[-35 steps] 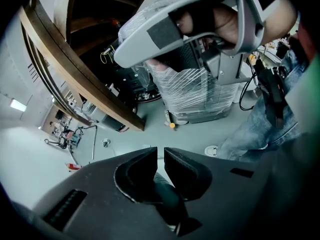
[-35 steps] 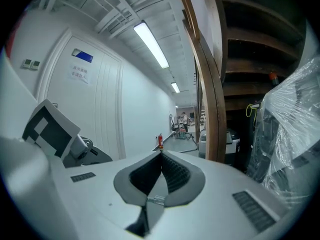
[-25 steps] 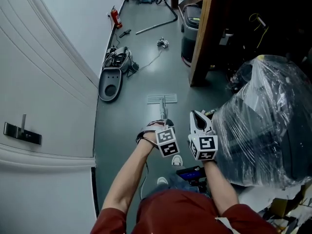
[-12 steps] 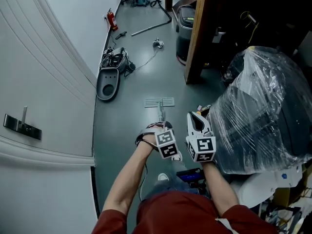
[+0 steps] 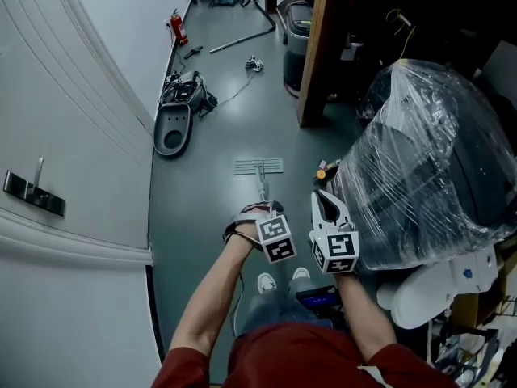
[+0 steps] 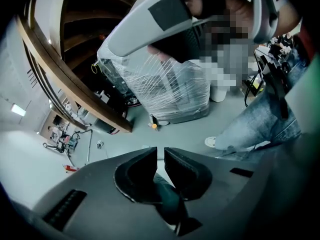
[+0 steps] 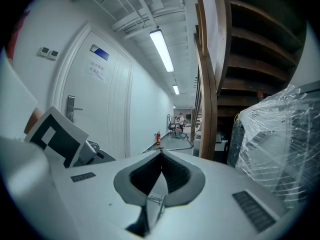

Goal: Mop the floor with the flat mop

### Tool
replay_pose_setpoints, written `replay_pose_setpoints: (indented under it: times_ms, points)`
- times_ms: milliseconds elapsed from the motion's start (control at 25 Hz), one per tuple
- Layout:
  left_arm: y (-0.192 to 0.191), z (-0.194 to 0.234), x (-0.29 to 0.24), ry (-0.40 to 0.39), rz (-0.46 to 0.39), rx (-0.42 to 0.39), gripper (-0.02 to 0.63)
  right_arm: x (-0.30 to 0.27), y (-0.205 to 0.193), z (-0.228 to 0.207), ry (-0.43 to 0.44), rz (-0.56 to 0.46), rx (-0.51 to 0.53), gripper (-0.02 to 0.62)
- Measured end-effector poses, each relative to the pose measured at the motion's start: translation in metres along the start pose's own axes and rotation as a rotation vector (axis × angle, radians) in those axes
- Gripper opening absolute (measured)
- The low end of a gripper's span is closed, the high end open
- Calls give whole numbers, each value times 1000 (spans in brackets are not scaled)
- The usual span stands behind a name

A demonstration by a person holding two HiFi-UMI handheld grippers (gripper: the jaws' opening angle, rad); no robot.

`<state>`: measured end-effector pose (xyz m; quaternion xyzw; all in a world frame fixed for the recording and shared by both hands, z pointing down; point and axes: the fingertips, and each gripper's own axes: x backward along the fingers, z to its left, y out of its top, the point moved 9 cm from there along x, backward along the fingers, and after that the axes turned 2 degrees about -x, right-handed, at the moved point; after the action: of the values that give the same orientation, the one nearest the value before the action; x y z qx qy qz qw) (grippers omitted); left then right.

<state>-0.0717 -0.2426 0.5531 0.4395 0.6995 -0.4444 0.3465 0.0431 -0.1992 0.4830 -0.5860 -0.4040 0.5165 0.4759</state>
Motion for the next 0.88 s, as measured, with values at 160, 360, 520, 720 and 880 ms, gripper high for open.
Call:
replay_pose_setpoints:
  times_ms: [160, 360, 520, 720, 880]
  points:
    - [17, -23, 5, -5, 12, 2, 54, 27, -1, -7, 7, -10, -2, 17]
    - [45, -55, 11, -3, 25, 16, 54, 67, -12, -23, 15, -15, -18, 17]
    - [65, -80, 14, -4, 43, 13, 54, 100, -23, -37, 14, -16, -33, 17]
    - [84, -112, 24, -16, 54, 16, 54, 135, -28, -49, 7, -29, -44, 17]
    - [91, -136, 34, -13, 60, 27, 54, 159, -27, -50, 16, -54, -49, 17]
